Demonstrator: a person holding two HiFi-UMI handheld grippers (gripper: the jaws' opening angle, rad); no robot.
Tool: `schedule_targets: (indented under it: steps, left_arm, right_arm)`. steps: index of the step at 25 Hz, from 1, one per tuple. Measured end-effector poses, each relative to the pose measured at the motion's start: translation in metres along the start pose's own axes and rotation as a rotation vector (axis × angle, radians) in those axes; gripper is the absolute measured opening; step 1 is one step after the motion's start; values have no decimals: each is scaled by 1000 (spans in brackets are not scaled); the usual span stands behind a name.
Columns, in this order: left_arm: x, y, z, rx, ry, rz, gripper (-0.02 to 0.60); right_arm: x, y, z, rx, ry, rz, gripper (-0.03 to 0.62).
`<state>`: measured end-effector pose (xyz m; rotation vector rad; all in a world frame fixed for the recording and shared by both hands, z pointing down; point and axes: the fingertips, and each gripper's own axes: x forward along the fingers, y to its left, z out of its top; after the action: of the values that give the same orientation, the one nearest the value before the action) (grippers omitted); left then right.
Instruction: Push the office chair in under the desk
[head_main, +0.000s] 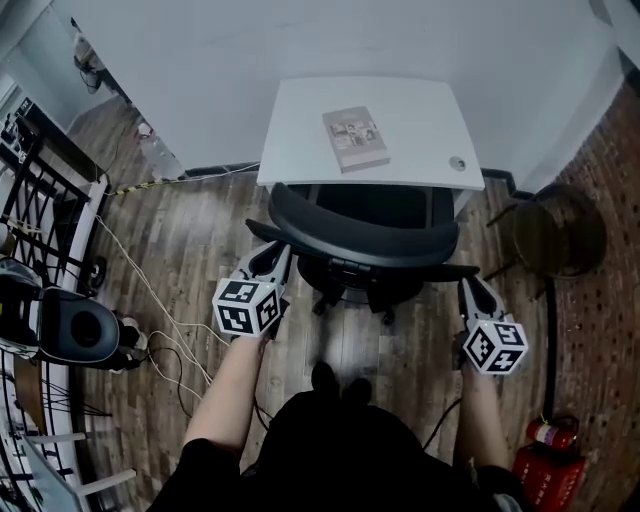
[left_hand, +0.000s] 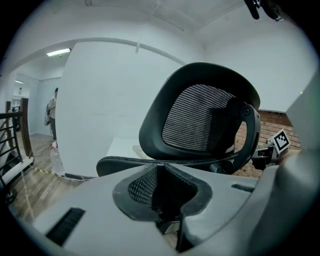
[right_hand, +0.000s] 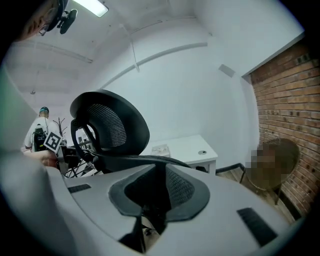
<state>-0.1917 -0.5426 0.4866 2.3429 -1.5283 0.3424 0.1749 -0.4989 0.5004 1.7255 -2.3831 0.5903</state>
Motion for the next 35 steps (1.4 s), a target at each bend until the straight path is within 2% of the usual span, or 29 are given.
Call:
schedule_targets:
  steps: [7,14,17,20,24,28,35]
  left_arm:
    - [7,4,1,15,-11,-59,38]
    - [5,4,0,9,-17,-89,38]
    - [2,2,-5,5,-9,-105,38]
    - [-3,-3,-4,28,2,-114,38]
    - [-16,-12,4,82,11,-84,38]
    - [-31,-24,15,99,10,-54,38]
    - [-57,-48,46,122,-28,-66,38]
  right_arm:
    - [2,-2,-3,39,-24,-40,57]
    - [1,-2,-3,33,-17,-90,54]
    - [-7,8,1,-5,-43,-107,12]
    - [-11,25,10,-36,-55,-85,9]
    - [-18,44,25,-49,-71,-38,5]
    - [-30,68,50,-69,-130,8,5]
    - [-59,99,95,-117,-233,84,3]
